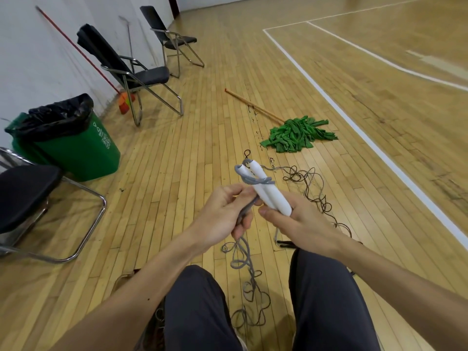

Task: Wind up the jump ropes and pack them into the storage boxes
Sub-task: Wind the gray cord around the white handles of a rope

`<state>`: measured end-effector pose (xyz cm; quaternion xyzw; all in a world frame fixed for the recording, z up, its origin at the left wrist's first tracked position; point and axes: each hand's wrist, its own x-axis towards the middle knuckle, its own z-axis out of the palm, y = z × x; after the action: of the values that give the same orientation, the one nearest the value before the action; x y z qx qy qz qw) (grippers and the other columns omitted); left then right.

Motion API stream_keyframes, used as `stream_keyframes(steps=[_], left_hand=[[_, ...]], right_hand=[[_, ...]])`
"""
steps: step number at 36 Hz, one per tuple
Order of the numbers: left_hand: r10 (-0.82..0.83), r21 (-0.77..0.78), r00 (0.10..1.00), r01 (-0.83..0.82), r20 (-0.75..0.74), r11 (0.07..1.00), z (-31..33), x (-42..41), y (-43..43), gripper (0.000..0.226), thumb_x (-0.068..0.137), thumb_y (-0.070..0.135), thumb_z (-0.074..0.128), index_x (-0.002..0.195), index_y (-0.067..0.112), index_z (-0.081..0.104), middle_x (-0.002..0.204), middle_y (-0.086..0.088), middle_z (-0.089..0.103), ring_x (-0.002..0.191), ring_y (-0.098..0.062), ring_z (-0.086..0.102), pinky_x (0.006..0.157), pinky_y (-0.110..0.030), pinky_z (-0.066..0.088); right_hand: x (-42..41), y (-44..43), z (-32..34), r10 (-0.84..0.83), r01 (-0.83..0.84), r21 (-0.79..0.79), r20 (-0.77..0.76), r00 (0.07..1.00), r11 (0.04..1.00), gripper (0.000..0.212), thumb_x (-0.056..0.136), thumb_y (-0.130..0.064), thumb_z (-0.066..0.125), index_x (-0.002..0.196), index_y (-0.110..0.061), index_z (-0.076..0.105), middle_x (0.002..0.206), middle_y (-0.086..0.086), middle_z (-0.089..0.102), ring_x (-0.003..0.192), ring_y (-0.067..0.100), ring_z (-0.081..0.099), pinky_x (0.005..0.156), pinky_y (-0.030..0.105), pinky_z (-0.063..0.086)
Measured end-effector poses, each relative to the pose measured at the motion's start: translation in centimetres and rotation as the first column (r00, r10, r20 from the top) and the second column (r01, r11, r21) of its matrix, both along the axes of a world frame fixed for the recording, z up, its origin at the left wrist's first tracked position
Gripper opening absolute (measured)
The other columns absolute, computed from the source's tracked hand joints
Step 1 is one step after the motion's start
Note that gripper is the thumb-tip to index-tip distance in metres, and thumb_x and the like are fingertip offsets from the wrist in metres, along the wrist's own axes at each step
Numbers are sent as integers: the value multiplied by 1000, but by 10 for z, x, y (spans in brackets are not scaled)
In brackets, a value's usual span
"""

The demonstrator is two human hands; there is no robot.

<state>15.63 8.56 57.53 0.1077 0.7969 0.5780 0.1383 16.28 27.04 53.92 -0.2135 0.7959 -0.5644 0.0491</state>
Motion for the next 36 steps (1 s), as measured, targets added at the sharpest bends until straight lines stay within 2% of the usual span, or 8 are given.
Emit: stream_keyframes(steps=[5, 8, 15, 18, 21, 25, 31, 36], left_hand=[[-9, -143, 1000, 12, 27, 990, -5, 0, -3, 31, 107, 28, 43, 96, 11, 67, 57, -3, 58, 41, -13, 48, 45, -25, 40], [-28, -269, 998, 14, -50, 963, -7, 0, -5, 29, 106, 30, 43, 94, 18, 67, 58, 1, 60, 42, -14, 53, 46, -23, 42], [-167, -608, 960, -4, -224, 794, -4, 6, -2, 23, 102, 39, 51, 105, 22, 68, 65, 1, 65, 53, -6, 59, 59, -29, 52], [-234, -709, 936, -25, -264, 704, -2, 7, -1, 27, 104, 39, 49, 88, 22, 63, 62, 7, 54, 57, -9, 51, 55, -28, 41], [-340, -816, 894, -47, -291, 576, 0, 7, 0, 32, 106, 41, 41, 80, 23, 49, 62, 9, 44, 55, -8, 42, 51, -23, 28], [-486, -893, 808, -104, -333, 438, 9, 1, -3, 35, 106, 43, 32, 83, 21, 45, 69, 7, 45, 64, -15, 51, 58, -26, 33], [-684, -968, 701, -34, -202, 250, 28, -6, 2, 31, 108, 42, 30, 90, 21, 46, 78, 8, 43, 72, -13, 49, 64, -23, 35], [-750, -986, 655, 47, -91, 161, 28, -9, 12, 34, 106, 40, 40, 114, 17, 63, 88, 5, 52, 79, -13, 53, 64, -22, 37]], right_hand=[[-9, 8, -14, -99, 98, 34, 33, 995, 995, 14, 102, -20, 58, 89, -25, 59, 66, -7, 46, 57, 10, 39, 55, 27, 35], [-13, 11, -22, -145, 141, 84, 53, 988, 986, 14, 101, -25, 59, 92, -15, 58, 70, 1, 47, 57, 13, 41, 56, 33, 37], [-24, 14, -34, -245, 224, 158, 133, 960, 962, 21, 102, -27, 58, 96, -7, 58, 66, 1, 47, 50, 13, 38, 50, 32, 36], [-29, 19, -38, -271, 235, 208, 168, 948, 950, 19, 102, -27, 59, 101, -8, 60, 69, 4, 51, 46, 9, 37, 46, 25, 35], [-31, 20, -39, -252, 201, 238, 210, 945, 950, 15, 102, -27, 58, 94, -14, 57, 71, 4, 50, 49, 10, 38, 46, 23, 35], [-30, 19, -37, -233, 164, 280, 235, 944, 946, 21, 102, -26, 58, 84, -22, 49, 70, 0, 47, 52, 11, 38, 47, 22, 35], [-18, 12, -43, -164, 7, 458, 305, 938, 889, 23, 103, -28, 56, 84, -16, 49, 67, 0, 47, 50, 11, 39, 48, 25, 34], [-4, 7, -50, -90, -152, 537, 398, 913, 830, 18, 103, -31, 54, 94, -16, 53, 73, 0, 50, 57, 12, 43, 51, 25, 35]])
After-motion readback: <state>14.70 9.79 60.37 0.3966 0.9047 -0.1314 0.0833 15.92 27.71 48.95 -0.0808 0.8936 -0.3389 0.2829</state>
